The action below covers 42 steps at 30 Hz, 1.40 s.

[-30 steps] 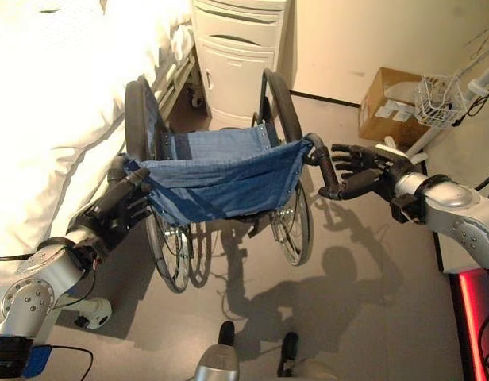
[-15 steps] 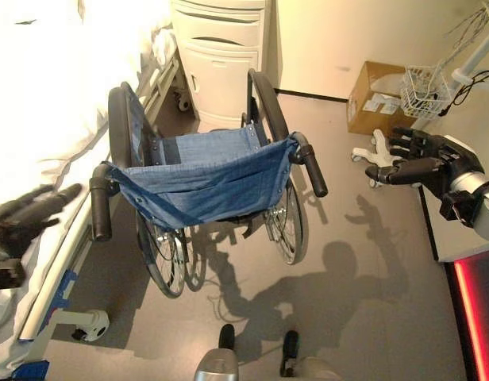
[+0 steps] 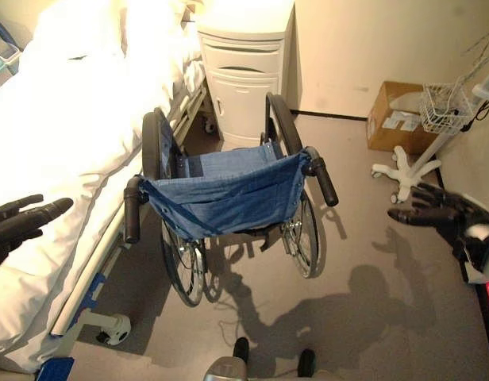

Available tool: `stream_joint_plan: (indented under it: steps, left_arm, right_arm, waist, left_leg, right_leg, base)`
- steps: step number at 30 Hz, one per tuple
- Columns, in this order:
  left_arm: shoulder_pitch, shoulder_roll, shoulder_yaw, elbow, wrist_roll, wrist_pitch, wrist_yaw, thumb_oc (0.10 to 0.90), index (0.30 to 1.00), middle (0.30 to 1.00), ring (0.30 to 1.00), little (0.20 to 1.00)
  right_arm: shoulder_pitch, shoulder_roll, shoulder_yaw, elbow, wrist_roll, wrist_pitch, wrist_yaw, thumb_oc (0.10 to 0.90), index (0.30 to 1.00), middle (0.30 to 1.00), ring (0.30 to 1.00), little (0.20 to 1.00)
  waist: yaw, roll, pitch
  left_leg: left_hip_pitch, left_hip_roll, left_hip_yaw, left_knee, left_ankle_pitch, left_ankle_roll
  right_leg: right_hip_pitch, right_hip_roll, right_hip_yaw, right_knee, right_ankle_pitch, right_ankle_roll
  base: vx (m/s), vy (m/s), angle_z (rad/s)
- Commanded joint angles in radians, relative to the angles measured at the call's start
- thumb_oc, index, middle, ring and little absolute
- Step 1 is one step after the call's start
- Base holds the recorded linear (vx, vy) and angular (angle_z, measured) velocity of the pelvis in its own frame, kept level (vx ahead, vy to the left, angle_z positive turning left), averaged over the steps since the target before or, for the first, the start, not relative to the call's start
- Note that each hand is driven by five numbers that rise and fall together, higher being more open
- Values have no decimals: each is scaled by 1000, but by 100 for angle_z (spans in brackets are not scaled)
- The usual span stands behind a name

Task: Push the wheelchair next to the bed

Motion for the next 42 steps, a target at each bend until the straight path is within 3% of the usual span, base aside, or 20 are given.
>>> stream_joint_plan:
  steps: [1,2,5,9,12,15,18,21,23,24,27,33,42]
  left_arm:
    - [-6,-15,-54,-13,-111,-11,97,800,900,900,900,900]
    - [1,-132,-153,-26,-178,27,159,800,900,900,900,900]
    - [-26,-229,-294,72,-186,67,186,800,900,900,900,900]
    - [-89,-320,-426,306,-174,47,191,800,900,900,900,900]
    - [-168,-476,-566,640,-116,-41,174,800,900,900,900,900]
    - [-205,-557,-616,794,-68,-77,169,800,900,900,900,900]
    - [-267,-642,-666,990,24,-155,195,800,900,900,900,900]
    - [-311,-678,-702,1066,99,-308,325,800,900,900,900,900]
    - [-327,-695,-715,1063,122,-342,367,800,900,900,900,900]
    - [-332,-717,-742,1081,184,-380,354,800,900,900,900,900]
    - [-330,-739,-800,1102,254,-416,334,800,900,900,900,900]
    - [-352,-758,-810,1195,196,-382,357,800,900,900,900,900]
    - [-377,-775,-848,1249,255,-332,330,800,900,900,900,900]
  right_arm:
    - [-14,-10,-30,69,-171,-97,-70,800,900,900,900,900]
    - [42,25,-19,131,-244,-86,-132,800,900,900,900,900]
    - [83,109,26,220,-182,-98,-195,800,900,900,900,900]
    - [73,204,110,398,-164,-135,-268,800,900,900,900,900]
    - [24,320,173,747,-165,-184,-223,800,900,900,900,900]
    - [4,387,199,860,-127,-210,-232,800,900,900,900,900]
    - [-18,478,235,971,-121,-234,-225,800,900,900,900,900]
    - [-24,530,308,1037,-274,-261,-144,800,900,900,900,900]
    - [-24,552,360,1047,-364,-277,-96,800,900,900,900,900]
    - [-18,576,417,1067,-469,-302,-50,800,900,900,900,900]
    - [-8,586,475,1066,-574,-328,-4,800,900,900,900,900]
    - [-18,615,477,1127,-448,-268,76,800,900,900,900,900]
    - [-29,632,469,1183,-493,-266,111,800,900,900,900,900]
  waist:
    - [-13,-6,-79]
    - [-13,-5,-73]
    - [-16,0,-63]
    - [-19,4,-60]
    - [-14,15,-65]
    - [-13,15,-69]
    - [-24,11,-80]
    - [-32,7,-92]
    - [-33,3,-95]
    - [-31,-1,-100]
    - [-29,-3,-99]
    - [-34,-3,-103]
    - [-45,-2,-124]
  left_leg:
    - [11,11,-3,14,-12,-62]
    - [11,9,-6,17,-14,-60]
    - [10,6,-9,26,-17,-57]
    - [8,2,-9,28,-21,-55]
    - [9,1,-12,24,-25,-54]
    - [9,-1,-14,24,-28,-50]
    - [12,-2,-10,18,-33,-45]
    - [12,-2,-8,14,-36,-43]
    - [10,-4,-10,12,-37,-41]
    - [6,-5,-14,12,-36,-39]
    - [2,-5,-15,10,-36,-36]
    - [4,-10,-19,2,-40,-28]
    - [6,-6,-8,2,-48,-29]
  right_leg:
    - [55,-25,-74,2,-15,53]
    - [55,-26,-71,2,-14,53]
    - [55,-28,-72,4,-10,50]
    - [54,-33,-77,2,-6,51]
    - [51,-39,-81,2,-2,54]
    - [49,-41,-79,2,-1,54]
    - [44,-39,-71,2,-1,52]
    - [42,-38,-63,2,-3,50]
    - [39,-38,-61,2,-2,48]
    - [34,-40,-60,5,0,48]
    - [30,-40,-65,10,1,49]
    - [32,-35,-71,13,-6,45]
    - [33,-35,-65,2,1,47]
  base:
    - [-32,68,1]
    - [-25,50,1]
    - [-31,22,3]
    - [-13,0,-1]
    - [-9,19,8]
    - [2,-1,9]
    - [1,-4,1]
    - [0,0,0]
    - [0,0,0]
    - [0,0,0]
    - [-48,-8,1]
    - [-40,-5,3]
    - [-6,0,1]
